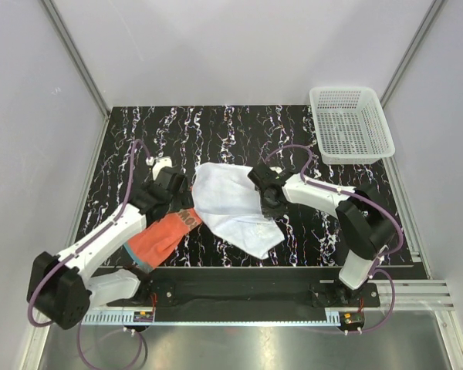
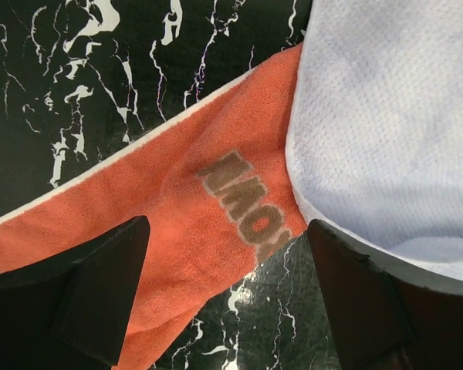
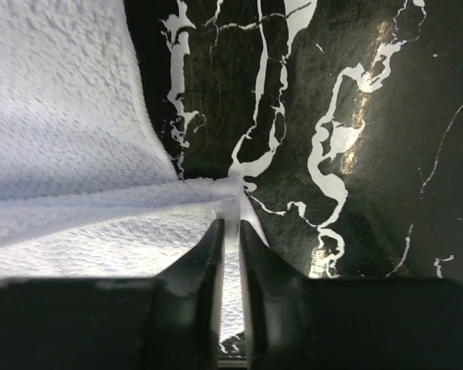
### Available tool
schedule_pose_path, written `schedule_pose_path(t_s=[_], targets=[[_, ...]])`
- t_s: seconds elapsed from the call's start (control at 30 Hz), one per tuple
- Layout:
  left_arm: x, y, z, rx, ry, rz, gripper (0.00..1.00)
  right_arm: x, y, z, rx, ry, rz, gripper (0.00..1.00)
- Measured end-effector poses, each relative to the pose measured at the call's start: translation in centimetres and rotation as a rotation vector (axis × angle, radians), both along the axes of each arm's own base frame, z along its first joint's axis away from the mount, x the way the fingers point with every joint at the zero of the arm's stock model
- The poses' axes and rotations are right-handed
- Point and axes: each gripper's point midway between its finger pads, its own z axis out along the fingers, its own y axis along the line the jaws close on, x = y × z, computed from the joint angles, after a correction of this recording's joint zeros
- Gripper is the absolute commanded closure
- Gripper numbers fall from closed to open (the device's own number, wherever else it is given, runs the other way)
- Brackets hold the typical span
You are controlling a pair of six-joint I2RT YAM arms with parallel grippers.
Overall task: Roll the towels
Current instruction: Flatten the towel
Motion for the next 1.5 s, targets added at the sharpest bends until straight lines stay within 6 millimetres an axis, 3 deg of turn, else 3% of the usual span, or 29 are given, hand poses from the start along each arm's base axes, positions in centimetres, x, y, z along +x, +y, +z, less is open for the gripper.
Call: schedule_pose_path(t_s=[0.17, 0.37, 0.57, 0.7, 0.83, 0.87, 0.93, 1.13, 1.2, 1.3, 1.4, 1.5], targets=[[1.5, 1.2, -1.4, -0.012, 0.026, 0.064, 0.11, 0.6, 0.6, 0.1, 0.023, -0.026, 0.011, 0.97], [2.8, 3.3, -4.1, -0.015, 0.092, 0.154, 0.09, 1.1, 1.1, 0.4, 0.046, -0.048, 0.028, 1.00], [2.3, 2.6, -7.8, -0.022, 0.202, 0.131, 0.09, 1.6, 1.5, 1.8, 0.076, -0.090, 0.038, 1.00], [1.7, 1.9, -9.3, -0.049, 0.239, 0.113, 0.18, 2.0, 1.5, 3.6, 0.108, -0.132, 0.039, 1.00], [2.0, 1.6, -9.6, -0.063, 0.232, 0.102, 0.49, 2.9, 0.8, 5.5, 0.134, -0.173, 0.018, 1.00], [2.2, 1.6, -9.7, -0.062, 0.229, 0.100, 0.77, 3.2, 0.4, 6.1, 0.137, -0.181, 0.009, 1.00], [2.7, 1.3, -9.8, -0.068, 0.224, 0.094, 1.00, 3.8, -0.2, 7.0, 0.145, -0.201, -0.009, 1.00], [4.1, 1.3, -9.6, -0.058, 0.216, 0.099, 1.00, 4.7, -3.0, 9.4, 0.153, -0.242, -0.068, 1.00], [4.1, 2.5, -9.6, -0.056, 0.227, 0.139, 1.00, 4.9, -4.1, 10.0, 0.149, -0.251, -0.087, 1.00], [4.4, 6.4, -8.8, -0.088, 0.223, 0.283, 1.00, 4.7, -5.7, 10.7, 0.136, -0.256, -0.116, 1.00], [4.7, 11.2, -6.8, -0.119, 0.177, 0.453, 1.00, 4.5, -7.2, 11.4, 0.115, -0.264, -0.146, 1.00], [5.7, 15.3, -3.3, -0.146, 0.099, 0.583, 1.00, 4.2, -8.9, 12.2, 0.096, -0.280, -0.184, 1.00]])
